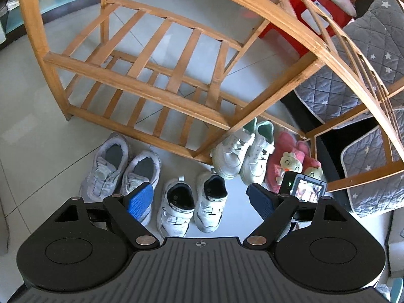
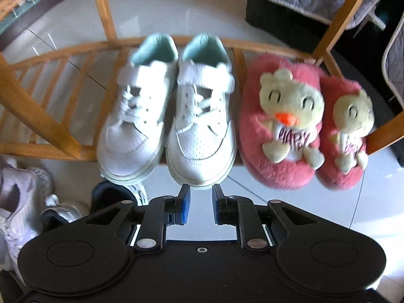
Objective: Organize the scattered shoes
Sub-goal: 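Raise the right gripper away from the placed sneakers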
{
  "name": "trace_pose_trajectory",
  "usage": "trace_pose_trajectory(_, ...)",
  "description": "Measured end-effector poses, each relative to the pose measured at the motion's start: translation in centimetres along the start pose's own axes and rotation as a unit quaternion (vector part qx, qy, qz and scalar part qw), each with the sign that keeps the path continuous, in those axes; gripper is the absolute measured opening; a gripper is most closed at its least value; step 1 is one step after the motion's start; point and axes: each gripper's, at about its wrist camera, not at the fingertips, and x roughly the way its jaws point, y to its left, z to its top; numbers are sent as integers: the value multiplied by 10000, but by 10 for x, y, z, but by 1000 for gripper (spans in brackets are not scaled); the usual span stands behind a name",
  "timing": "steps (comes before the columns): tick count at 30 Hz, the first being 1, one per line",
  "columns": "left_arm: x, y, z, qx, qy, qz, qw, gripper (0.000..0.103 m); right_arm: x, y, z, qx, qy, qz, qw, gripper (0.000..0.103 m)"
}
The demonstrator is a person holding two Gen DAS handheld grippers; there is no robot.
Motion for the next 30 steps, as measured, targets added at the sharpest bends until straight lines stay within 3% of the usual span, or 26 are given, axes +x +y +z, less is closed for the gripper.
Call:
trace_pose_trajectory(7, -1, 1, 2, -16, -10, -9, 10000, 84, 12, 8, 5, 233, 94, -13, 9997, 19)
trace_pose_trajectory(15, -3, 0, 0, 24, -24, -47, 10000, 84, -1, 27, -5, -146, 98, 331, 9993, 19)
trace_pose_trajectory(23, -9, 9, 7, -139, -129, -20, 9998, 84, 3, 39, 8, 91, 51, 379, 9992, 19)
trace_pose_trajectory(30, -22, 24, 14, -316, -323, -71, 9990, 84, -21, 44, -4, -169, -130, 356, 9991, 19)
